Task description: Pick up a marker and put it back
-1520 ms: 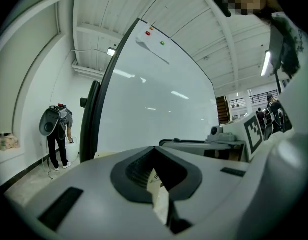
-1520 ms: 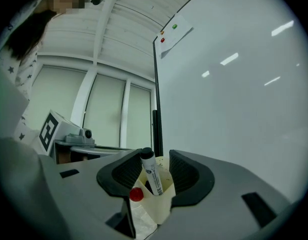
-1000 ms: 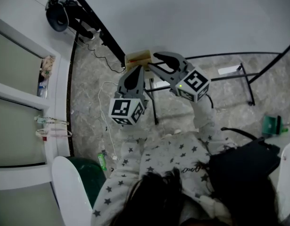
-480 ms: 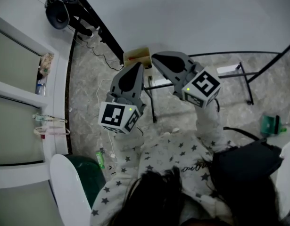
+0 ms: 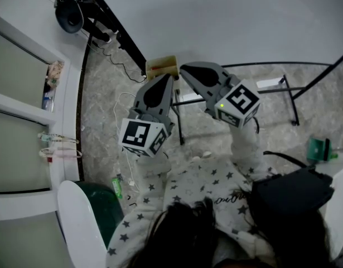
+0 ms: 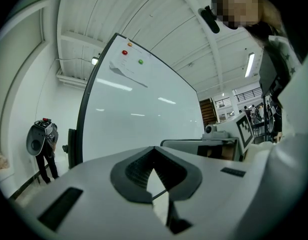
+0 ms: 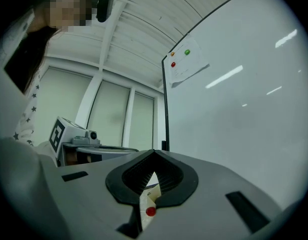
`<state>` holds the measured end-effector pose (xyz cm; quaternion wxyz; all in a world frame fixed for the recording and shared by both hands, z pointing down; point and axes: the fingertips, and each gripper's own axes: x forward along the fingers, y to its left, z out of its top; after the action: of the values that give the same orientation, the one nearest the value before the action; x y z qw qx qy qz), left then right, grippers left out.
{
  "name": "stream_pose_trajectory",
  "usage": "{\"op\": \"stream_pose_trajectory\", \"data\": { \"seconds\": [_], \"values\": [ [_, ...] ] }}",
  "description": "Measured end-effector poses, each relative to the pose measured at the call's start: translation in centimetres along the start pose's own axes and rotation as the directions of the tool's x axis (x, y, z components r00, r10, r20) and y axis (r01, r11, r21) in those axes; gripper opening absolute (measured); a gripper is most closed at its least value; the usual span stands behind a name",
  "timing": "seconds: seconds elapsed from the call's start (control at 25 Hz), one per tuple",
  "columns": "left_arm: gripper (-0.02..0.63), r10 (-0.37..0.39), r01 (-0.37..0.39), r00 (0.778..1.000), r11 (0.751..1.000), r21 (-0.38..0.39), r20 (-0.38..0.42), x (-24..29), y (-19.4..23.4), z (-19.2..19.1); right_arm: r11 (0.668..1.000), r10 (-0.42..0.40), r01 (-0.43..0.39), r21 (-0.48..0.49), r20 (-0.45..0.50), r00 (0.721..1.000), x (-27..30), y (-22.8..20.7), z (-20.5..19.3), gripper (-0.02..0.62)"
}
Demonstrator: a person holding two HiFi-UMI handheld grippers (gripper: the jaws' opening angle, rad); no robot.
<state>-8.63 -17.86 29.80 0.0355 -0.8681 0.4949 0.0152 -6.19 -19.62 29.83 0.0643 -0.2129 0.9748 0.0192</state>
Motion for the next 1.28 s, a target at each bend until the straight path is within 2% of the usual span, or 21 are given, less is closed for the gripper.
{"op": "stream_pose_trajectory", "data": {
  "seconds": [1.28],
  "values": [
    [0.001,-0.008,0.008,1.0,1.0,-0.009,-0.004,0.3,0.2,-0.2,1.0,-0.014,0.014,0.004,-0.025,1.0,0.3,-0.7,-1.0,0.006]
  ]
}}
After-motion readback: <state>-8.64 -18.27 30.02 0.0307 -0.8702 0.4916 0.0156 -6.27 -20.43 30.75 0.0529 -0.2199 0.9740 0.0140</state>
